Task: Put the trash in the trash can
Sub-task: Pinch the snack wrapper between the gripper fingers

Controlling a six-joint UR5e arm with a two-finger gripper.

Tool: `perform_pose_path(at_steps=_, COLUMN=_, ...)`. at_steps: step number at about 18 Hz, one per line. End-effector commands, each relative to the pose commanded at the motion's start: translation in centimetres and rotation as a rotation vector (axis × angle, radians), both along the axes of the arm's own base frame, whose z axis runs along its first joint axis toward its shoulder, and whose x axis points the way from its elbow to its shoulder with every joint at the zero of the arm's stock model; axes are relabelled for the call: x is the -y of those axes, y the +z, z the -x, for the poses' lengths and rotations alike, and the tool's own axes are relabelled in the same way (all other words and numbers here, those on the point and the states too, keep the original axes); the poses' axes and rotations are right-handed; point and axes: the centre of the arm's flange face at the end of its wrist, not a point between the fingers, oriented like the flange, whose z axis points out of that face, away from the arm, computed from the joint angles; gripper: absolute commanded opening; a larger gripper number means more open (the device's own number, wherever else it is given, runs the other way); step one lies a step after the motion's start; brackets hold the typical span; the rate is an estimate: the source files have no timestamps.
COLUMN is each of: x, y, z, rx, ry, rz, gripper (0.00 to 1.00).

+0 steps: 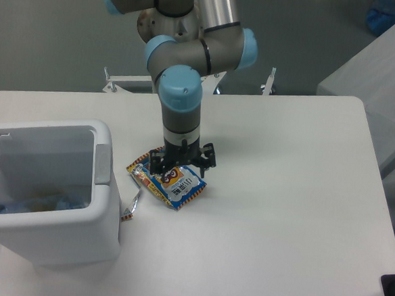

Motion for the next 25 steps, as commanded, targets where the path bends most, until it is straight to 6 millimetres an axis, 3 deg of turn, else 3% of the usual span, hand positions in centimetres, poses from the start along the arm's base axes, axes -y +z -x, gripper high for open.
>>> perform_pose_path(at_steps=5, x=-1.9, y=-1.0, z=0.4, rx=0.012, ry=0.05, rz=0.003, gripper=1.0)
perform_pose_path(at_steps=17, x=-1.5, y=-5.1, z=0.3, rx=0.034, ry=0.069, rz=0.084, gripper=1.0)
perform_pose_path(at_steps=25, x=-1.8, y=-4.9, z=0.4, rx=0.034, ry=0.067, rz=0.07, gripper=1.0)
